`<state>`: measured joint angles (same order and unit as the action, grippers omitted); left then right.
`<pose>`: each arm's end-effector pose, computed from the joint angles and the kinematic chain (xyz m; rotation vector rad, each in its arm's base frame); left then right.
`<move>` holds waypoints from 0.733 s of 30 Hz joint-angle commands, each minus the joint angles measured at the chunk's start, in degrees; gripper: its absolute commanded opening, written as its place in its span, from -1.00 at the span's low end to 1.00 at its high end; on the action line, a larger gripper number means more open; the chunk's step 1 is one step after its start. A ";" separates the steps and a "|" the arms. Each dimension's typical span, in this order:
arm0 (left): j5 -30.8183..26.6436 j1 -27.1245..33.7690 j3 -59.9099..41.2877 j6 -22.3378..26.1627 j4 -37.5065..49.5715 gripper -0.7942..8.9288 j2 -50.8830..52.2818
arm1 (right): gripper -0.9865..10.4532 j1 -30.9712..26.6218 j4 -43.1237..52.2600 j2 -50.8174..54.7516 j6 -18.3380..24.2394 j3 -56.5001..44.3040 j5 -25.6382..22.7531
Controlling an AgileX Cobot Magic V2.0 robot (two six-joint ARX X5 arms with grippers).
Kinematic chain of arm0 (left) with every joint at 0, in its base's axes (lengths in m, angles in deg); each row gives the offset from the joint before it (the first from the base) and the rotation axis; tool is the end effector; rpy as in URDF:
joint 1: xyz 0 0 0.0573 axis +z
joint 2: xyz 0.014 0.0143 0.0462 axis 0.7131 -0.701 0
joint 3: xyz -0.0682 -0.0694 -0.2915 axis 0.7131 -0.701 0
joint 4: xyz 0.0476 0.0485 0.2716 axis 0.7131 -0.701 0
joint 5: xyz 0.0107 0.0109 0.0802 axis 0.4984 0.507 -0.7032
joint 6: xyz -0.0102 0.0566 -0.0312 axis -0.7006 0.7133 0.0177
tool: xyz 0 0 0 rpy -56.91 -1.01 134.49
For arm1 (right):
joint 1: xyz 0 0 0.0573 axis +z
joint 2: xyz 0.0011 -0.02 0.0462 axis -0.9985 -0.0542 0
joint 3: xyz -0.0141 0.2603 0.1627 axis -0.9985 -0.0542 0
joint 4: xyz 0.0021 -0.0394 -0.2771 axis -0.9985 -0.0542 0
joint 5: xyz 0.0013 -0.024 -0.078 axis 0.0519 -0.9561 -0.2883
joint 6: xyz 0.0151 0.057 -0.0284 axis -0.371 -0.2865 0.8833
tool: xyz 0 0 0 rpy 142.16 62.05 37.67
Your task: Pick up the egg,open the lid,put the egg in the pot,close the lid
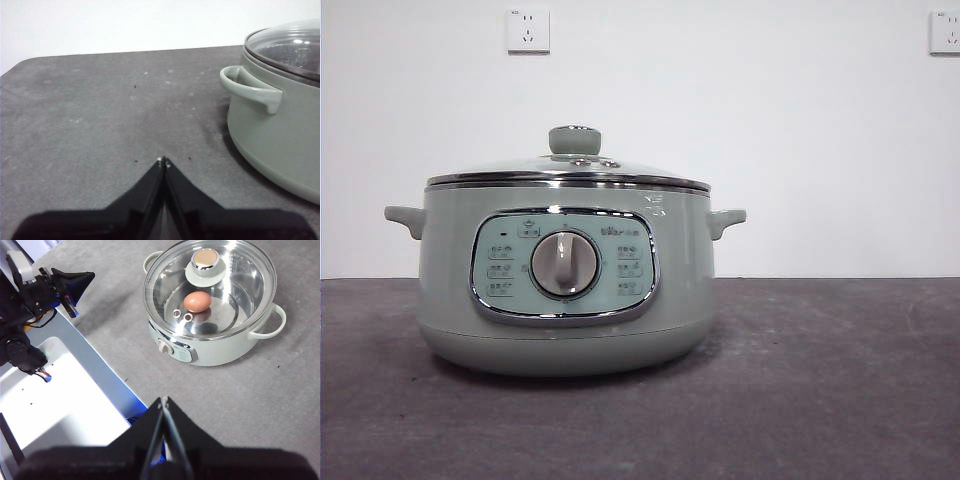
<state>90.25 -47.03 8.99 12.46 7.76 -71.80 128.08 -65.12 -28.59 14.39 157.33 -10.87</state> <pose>0.0983 -0.0039 0.1491 0.0147 0.1695 -0.0572 0.1016 0.1017 0.4975 -0.2002 0.7525 0.8813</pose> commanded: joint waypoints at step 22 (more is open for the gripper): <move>-0.07 0.15 -0.81 -0.50 0.11 -0.84 0.17 | -0.83 -11.63 14.25 6.73 6.10 -3.13 3.69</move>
<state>90.22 -47.03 8.99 12.42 7.76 -71.80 117.83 -52.47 -22.54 19.25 155.28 -8.51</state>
